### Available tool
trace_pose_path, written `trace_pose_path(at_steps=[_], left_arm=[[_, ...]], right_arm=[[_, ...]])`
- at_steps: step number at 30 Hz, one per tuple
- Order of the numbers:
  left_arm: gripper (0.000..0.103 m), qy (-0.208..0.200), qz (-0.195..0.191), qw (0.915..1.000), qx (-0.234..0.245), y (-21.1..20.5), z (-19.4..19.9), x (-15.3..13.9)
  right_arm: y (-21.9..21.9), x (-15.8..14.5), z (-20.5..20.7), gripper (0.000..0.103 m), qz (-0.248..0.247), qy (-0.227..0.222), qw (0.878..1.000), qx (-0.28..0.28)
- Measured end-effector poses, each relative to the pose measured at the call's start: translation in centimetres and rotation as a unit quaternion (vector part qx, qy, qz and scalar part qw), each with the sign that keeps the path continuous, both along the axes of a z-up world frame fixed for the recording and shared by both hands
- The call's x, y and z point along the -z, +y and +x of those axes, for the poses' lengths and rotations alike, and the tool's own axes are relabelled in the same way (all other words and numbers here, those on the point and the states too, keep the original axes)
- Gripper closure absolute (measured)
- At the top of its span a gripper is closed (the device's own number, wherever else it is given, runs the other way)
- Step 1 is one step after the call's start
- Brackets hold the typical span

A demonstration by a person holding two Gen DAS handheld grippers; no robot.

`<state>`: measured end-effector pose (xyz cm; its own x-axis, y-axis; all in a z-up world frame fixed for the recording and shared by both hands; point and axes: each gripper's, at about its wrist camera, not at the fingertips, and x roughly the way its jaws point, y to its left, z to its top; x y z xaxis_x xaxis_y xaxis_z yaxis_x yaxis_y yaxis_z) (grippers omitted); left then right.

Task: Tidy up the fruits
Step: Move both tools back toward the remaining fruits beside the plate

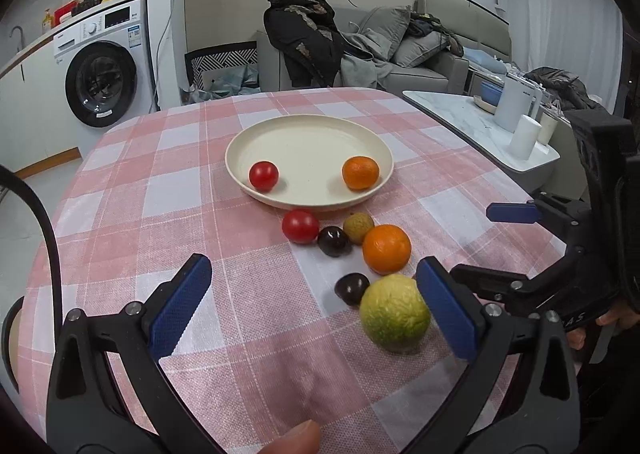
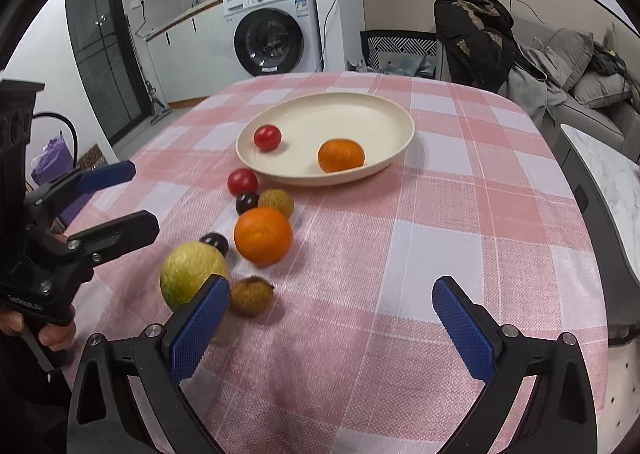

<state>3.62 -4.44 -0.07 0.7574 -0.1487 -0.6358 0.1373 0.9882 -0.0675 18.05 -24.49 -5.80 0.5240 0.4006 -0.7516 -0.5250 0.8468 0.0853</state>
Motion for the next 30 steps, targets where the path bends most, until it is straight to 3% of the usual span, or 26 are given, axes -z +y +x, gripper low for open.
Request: trace_pose_path(at_steps=[21,24,26,30], left_arm=[[0.001,0.037,-0.017,0.9988,0.029,-0.6,-0.4,2.3],[0.001,0.043,-0.02,0.9985,0.027,-0.5,-0.2,2.5],[0.001,0.049,-0.024,0.9982,0.026,-0.4,-0.1,2.6],[0.001,0.054,-0.023,0.998,0.026,-0.2,-0.2,2.9]], right_arm=[[2.6,2.1,-0.9,0.003,-0.046,0.022,0.997,-0.053],[3.1,2.0,-0.8,0.008,-0.044,0.019,0.997,-0.062],[3.4,1.9,-0.9,0.018,-0.043,0.019,0.997,-0.067],[4.1,1.8,-1.0,0.028,-0.042,0.017,0.996,-0.076]])
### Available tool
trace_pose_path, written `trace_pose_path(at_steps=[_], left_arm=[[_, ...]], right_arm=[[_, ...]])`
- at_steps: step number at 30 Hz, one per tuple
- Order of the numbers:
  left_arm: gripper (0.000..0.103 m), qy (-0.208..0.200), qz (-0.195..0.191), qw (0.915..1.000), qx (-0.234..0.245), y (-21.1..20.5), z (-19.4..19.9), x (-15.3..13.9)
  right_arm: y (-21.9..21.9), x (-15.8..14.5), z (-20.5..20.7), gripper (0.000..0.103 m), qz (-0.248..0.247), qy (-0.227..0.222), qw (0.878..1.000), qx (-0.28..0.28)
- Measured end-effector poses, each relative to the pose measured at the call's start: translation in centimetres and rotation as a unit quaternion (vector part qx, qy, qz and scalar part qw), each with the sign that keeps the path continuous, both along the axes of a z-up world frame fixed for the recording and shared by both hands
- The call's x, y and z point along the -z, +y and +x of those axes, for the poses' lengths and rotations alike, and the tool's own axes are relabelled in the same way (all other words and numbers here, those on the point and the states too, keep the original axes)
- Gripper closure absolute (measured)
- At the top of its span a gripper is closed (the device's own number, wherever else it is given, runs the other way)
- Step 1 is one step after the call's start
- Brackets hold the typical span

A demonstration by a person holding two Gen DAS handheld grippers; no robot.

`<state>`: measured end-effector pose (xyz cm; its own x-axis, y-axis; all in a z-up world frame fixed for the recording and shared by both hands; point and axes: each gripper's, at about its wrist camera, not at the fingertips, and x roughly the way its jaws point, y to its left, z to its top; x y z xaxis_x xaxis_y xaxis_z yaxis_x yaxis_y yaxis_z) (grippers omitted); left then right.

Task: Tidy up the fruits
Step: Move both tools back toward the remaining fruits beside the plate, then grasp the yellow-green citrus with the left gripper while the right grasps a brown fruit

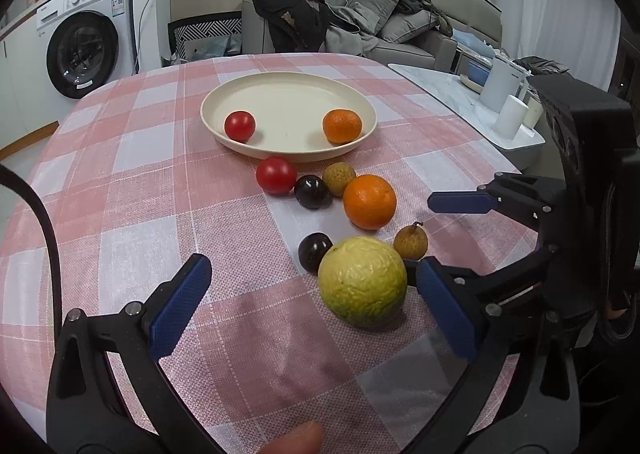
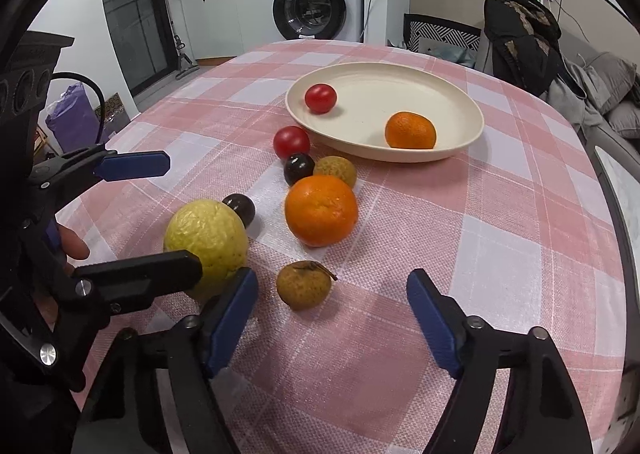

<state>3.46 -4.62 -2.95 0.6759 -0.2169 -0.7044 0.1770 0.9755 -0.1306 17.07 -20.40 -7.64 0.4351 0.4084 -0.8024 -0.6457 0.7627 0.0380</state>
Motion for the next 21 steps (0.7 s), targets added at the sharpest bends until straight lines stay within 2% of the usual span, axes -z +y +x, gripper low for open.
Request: trace_pose_path(at_steps=[2,4,8,12,19,21], left_arm=[[0.001,0.001,0.002,1.0,0.001,0.0,-0.1,0.1],[0.001,0.004,0.003,1.0,0.003,0.1,-0.1,0.3],[0.001,0.009,0.005,0.9999,0.004,0.2,0.0,0.5],[0.002,0.019,-0.003,0.9998,0.011,0.2,0.1,0.8],[0.02,0.032,-0.001,0.9991,0.028,-0.2,0.1,1.3],[0.023,0.038,0.002,0.9987,0.033,-0.3,0.2,1.5]], right_arm=[[0.1,0.1,-0.1,0.034,0.004,0.006,1.0,-0.007],[0.3,0.3,-0.1,0.037,0.004,0.007,1.0,-0.011],[0.3,0.2,-0.3,0.05,0.009,0.007,1.0,-0.013],[0.3,0.1,-0.2,0.056,0.011,0.009,1.0,-0.012],[0.5,0.0,-0.6,0.059,0.017,0.016,0.999,-0.024],[0.5,0.0,-0.6,0.06,0.016,0.015,0.999,-0.025]])
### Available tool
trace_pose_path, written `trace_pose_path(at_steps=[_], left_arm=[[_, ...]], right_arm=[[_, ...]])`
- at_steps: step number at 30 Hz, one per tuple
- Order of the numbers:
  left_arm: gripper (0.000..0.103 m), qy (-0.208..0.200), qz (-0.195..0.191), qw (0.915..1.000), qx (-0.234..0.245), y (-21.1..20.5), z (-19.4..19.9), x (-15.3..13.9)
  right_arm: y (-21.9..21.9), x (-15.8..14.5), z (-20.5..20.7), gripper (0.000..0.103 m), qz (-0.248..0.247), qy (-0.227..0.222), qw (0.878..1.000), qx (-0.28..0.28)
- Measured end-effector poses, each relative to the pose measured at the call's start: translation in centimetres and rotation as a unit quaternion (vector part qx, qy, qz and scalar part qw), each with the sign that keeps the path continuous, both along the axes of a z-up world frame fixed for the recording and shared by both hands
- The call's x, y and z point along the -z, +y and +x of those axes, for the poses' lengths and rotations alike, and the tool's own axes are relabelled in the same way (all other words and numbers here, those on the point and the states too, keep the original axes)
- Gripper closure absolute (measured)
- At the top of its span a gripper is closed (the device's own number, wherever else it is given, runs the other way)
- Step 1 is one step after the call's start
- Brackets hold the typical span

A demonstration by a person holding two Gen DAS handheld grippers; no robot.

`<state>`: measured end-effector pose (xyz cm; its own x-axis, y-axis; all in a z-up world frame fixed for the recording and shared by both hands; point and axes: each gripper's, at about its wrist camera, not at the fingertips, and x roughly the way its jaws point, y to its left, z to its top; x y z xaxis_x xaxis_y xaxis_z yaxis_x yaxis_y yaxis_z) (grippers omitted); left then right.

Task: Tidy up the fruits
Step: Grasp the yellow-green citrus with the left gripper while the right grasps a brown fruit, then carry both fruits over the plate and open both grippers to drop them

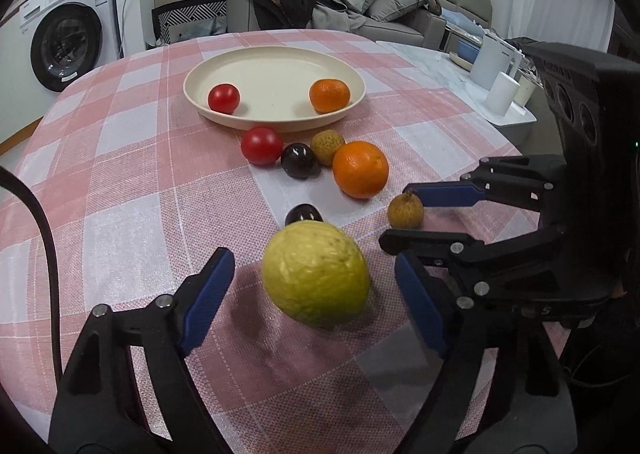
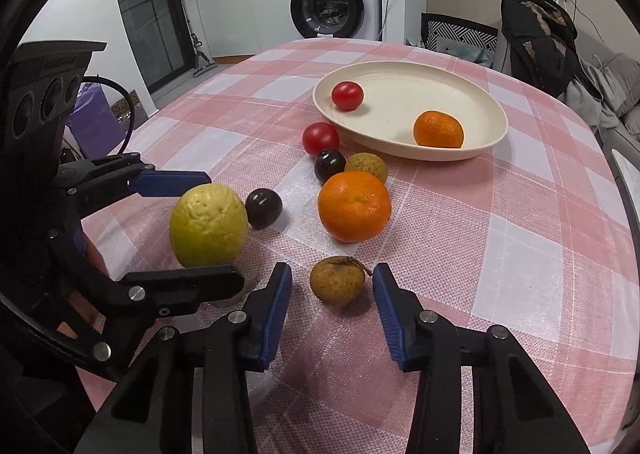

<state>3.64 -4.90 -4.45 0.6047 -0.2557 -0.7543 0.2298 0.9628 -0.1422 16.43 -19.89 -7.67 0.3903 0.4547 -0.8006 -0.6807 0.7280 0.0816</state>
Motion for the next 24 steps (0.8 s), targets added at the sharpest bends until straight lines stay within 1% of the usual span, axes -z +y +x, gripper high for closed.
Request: trace_pose_path(at_steps=[2,3,4,5,7,9,12,17,21,24], left_arm=[[0.028,0.006,0.001,1.0,0.001,0.0,0.0,0.2],[0.033,0.008,-0.001,1.0,0.003,0.0,0.1,0.3],[0.038,0.01,-0.004,0.9999,0.005,0.1,0.1,0.4],[0.041,0.011,-0.005,0.9999,0.005,0.1,0.1,0.4],[0.052,0.015,-0.003,0.9999,0.007,0.1,0.1,0.6],[0.058,0.014,0.001,0.9999,0.004,0.2,0.1,0.6],[0.058,0.013,-0.005,0.9999,0.004,0.4,0.1,0.6],[0.058,-0.001,-0.016,0.9999,0.002,0.8,-0.2,0.1],[0.058,-0.018,-0.024,0.9995,-0.003,1.3,-0.3,-0.7],[0.058,-0.035,-0.023,0.999,-0.013,1.5,-0.3,-1.5]], right_arm=[[-0.1,0.0,0.1,0.064,0.002,0.0,1.0,0.003],[-0.1,0.0,0.1,0.065,0.002,0.0,1.0,0.005],[-0.1,0.0,0.1,0.069,0.001,-0.001,1.0,0.006],[-0.2,0.0,0.1,0.073,0.001,-0.001,1.0,0.008],[-0.3,0.0,0.2,0.073,0.004,0.001,1.0,0.01],[-0.4,0.0,0.2,0.074,0.005,0.002,1.0,0.012],[-0.6,0.0,0.1,0.074,0.006,-0.001,1.0,0.016],[-1.2,-0.4,0.1,0.075,0.019,-0.008,0.999,0.025],[-1.6,-1.0,0.1,0.075,0.036,-0.015,0.999,0.033],[-2.1,-1.5,0.2,0.075,0.051,-0.022,0.998,0.043]])
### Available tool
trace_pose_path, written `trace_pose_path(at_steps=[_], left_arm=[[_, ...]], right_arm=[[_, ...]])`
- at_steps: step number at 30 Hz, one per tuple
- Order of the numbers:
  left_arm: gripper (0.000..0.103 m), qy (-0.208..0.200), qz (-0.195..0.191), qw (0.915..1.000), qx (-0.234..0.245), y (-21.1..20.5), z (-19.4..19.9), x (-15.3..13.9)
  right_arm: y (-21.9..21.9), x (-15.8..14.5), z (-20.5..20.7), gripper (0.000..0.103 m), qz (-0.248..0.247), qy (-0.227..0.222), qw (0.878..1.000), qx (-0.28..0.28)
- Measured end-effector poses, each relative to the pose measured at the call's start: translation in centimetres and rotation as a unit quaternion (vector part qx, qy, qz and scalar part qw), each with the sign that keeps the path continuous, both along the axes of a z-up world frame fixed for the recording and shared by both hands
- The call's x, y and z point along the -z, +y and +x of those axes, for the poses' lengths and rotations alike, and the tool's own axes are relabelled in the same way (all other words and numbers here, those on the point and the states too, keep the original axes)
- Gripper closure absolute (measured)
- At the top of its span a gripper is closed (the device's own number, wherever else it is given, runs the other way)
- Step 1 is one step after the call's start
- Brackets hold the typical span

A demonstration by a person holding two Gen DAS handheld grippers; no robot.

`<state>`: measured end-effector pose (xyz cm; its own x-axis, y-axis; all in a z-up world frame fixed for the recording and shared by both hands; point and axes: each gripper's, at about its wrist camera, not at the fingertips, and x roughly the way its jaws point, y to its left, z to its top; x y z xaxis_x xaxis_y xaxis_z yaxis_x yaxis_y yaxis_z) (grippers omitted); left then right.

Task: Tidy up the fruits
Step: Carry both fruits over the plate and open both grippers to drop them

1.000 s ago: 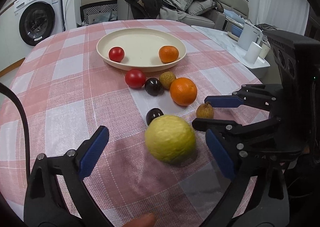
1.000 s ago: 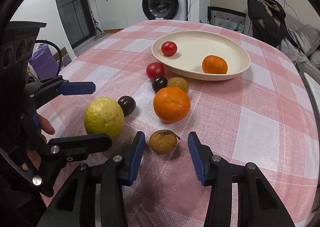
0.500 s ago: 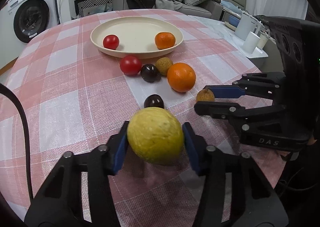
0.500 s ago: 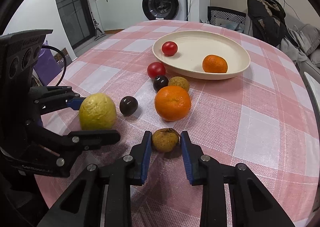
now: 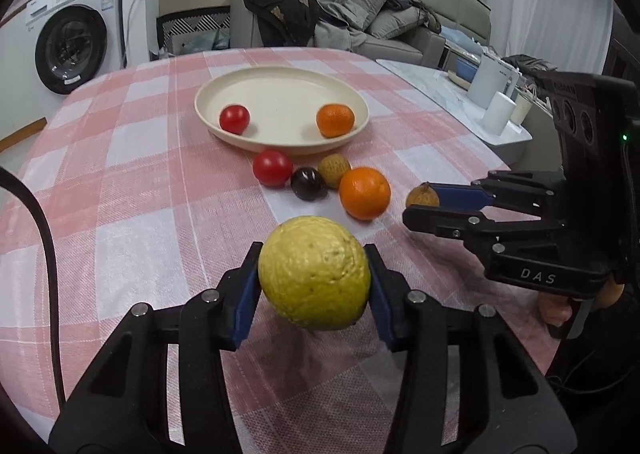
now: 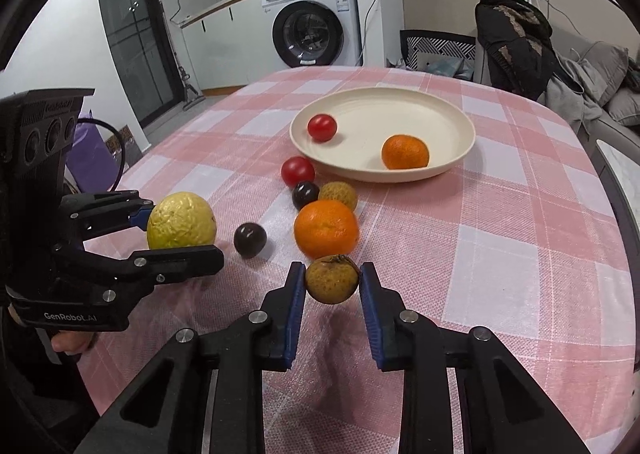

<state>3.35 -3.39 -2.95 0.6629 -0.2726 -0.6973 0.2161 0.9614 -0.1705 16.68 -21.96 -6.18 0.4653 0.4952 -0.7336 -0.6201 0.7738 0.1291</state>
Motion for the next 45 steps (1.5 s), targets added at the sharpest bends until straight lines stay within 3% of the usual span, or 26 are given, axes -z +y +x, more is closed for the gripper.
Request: trace_pose_path(at_steps=[10,24,32,45], left_arm=[[0.058,-0.032,0.0,0.9994,-0.015,0.5,1.4,-2.2],[0.058,-0.067,-0.001,0.9968,-0.044,1.3,4.7,-4.6],[0.058,-0.081,-0.006,0.9947,-0.064,1.7,6.3,-4.8],[0.058,-0.072,-0.015,0.9944,-0.076,2.0,9.5,-3.4]], right_arm=[[-1.6,-2.6,0.9,0.075,0.046,-0.037,0.997,0.052],[-1.1,-3.7,2.8,0.075,0.059,-0.044,0.995,0.06],[-0.9,-4.0,4.0,0.075,0.074,-0.04,0.994,0.07],[0.0,-3.8,6.2,0.075,0.074,-0.038,0.994,0.072]])
